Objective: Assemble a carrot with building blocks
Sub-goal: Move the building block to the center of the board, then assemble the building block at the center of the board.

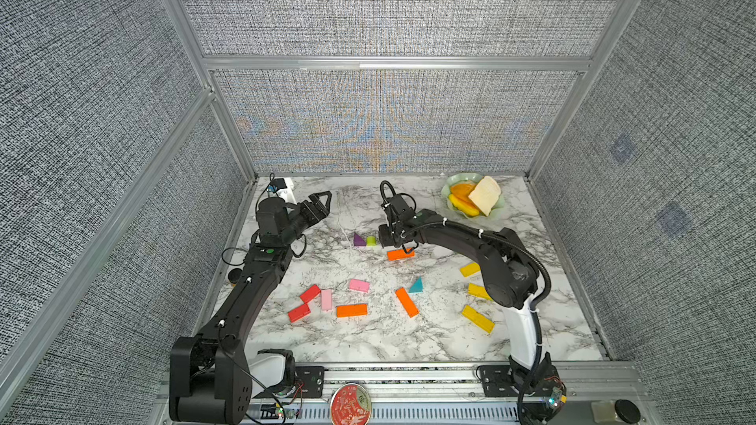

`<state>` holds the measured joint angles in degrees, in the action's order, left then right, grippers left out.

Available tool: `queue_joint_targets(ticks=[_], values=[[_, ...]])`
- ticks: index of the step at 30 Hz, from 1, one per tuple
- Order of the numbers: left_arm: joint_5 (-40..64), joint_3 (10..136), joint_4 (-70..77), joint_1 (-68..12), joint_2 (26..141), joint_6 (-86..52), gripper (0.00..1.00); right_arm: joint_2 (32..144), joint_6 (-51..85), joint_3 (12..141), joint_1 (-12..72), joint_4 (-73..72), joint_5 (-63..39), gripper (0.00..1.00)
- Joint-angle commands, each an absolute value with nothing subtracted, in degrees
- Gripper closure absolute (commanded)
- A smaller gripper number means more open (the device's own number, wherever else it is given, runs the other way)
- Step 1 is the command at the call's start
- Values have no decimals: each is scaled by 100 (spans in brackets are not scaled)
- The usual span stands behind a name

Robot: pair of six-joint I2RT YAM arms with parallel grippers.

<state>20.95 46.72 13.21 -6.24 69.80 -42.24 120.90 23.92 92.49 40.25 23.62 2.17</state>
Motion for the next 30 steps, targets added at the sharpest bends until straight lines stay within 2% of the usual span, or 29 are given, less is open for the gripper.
queue_joint_targets(ticks=[1,5,10,18,30], values=[[2091,4656,1415,-624,6958,-4201,15,12039,2071,9155,3980,2519,636,59],[2101,4657,1415,-620,6969,-4209,15,12045,1810,9026,3966,2601,973,61],[2108,4652,1419,-624,6996,-4211,15,12245,1707,9044,3999,2616,914,60],[2108,4650,1417,-619,7031,-4222,15,12471,1608,9268,4144,2645,958,50],[2093,4656,1409,-625,7005,-4220,15,12603,1600,9513,4184,2741,1047,42]])
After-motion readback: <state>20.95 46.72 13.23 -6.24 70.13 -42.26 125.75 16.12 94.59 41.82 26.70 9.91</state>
